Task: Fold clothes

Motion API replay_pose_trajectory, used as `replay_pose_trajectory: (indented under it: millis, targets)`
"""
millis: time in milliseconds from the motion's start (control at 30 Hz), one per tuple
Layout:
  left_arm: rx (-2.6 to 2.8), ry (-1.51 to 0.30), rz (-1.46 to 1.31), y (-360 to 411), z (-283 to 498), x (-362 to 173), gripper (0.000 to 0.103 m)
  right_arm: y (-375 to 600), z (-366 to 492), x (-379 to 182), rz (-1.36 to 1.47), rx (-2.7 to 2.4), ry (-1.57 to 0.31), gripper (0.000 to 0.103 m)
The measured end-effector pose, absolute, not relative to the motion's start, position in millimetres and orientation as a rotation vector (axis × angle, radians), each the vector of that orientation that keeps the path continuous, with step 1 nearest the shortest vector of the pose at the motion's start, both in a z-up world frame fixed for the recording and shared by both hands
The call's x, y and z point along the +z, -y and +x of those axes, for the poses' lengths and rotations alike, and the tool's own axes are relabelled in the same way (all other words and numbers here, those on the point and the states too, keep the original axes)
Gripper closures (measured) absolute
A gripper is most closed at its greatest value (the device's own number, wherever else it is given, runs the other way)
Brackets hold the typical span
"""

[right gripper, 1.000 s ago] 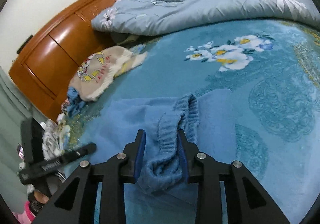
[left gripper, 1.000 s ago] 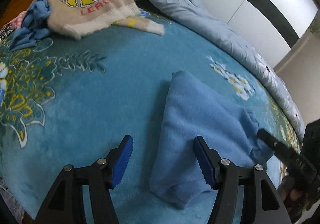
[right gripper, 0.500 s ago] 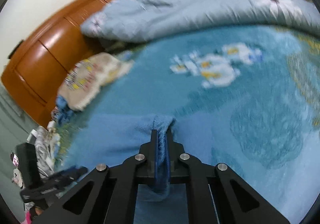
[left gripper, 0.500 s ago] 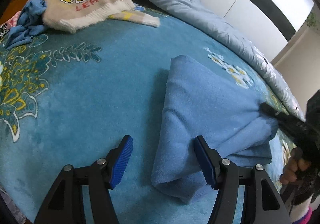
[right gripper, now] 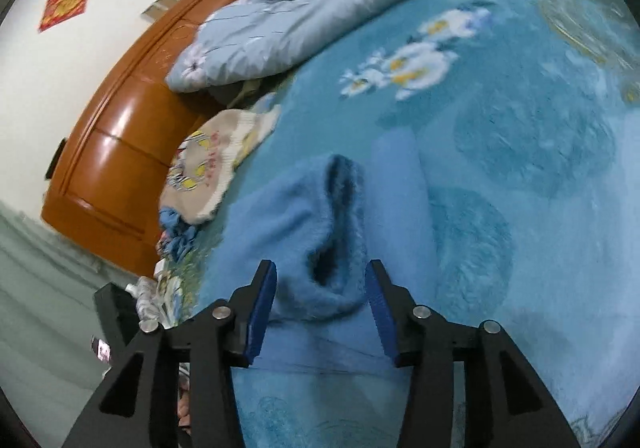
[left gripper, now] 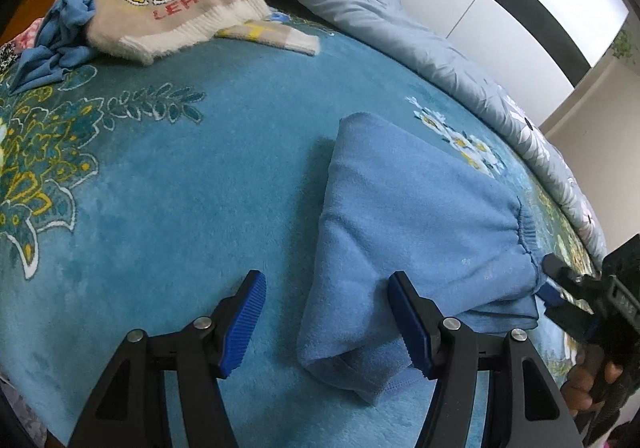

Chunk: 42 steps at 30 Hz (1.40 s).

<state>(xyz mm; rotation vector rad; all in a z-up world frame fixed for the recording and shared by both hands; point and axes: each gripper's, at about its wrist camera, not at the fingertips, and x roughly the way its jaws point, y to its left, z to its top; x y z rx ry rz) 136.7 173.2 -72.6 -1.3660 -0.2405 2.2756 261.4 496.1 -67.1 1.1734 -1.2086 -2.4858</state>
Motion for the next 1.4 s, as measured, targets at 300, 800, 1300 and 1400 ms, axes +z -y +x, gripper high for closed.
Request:
replay_pose_trajectory:
  millis: [300, 800, 1300, 1400]
  targets:
    - [2.279, 0.204, -1.366, -175, 140, -73, 0.035, -492, 250, -75, 1.142, -2.393, 1.366, 0.051]
    - [2.258, 0.273, -1.302, -168, 145, -51, 0.035, -486, 255, -26, 0.99, -2.535, 1.16, 0.084]
    - [2.184, 0.308, -1.375, -173, 137, -67, 0.035, -528, 274, -76, 1.137, -2.59, 1.218, 0.084]
    - [2.177, 0.314, -1.38, -172, 136, -67, 0.035, -529, 275, -74, 1.142, -2.589, 1.205, 0.082]
